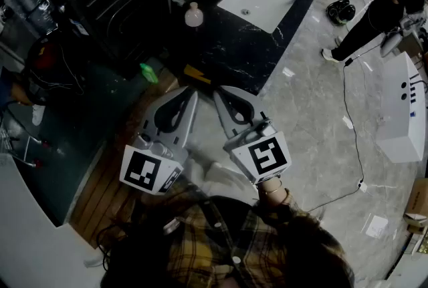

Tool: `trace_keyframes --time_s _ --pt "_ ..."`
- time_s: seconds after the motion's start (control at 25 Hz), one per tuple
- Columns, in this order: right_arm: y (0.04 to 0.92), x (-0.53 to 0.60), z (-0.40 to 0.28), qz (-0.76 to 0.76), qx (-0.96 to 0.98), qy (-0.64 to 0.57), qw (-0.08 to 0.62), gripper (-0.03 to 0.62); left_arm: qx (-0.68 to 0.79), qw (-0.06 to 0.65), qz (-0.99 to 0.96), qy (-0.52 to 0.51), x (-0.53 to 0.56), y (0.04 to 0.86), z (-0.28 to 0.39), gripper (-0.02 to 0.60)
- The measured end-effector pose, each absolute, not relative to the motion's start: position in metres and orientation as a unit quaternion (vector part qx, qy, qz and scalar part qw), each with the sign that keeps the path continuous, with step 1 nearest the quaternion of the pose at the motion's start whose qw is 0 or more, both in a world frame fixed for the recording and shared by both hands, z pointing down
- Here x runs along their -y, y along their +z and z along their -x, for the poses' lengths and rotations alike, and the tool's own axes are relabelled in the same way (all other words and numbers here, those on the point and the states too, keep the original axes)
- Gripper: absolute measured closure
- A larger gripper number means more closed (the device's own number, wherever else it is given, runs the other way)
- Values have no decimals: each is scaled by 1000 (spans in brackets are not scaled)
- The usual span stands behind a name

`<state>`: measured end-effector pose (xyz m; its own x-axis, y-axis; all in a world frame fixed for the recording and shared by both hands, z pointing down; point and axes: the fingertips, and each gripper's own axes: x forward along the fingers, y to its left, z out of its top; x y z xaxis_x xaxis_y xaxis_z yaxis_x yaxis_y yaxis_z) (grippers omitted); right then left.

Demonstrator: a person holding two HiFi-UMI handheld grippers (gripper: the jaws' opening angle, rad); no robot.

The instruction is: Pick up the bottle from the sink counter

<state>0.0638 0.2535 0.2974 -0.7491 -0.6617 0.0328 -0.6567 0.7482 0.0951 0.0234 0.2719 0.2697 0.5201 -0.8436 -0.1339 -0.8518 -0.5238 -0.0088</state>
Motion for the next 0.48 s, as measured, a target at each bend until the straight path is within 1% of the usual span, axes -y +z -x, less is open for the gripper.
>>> trace_keyframes --time_s 0.48 --pt "300 -262 -84 -332 943 -27 9 577 -514 44 856 42 -282 275 -38 552"
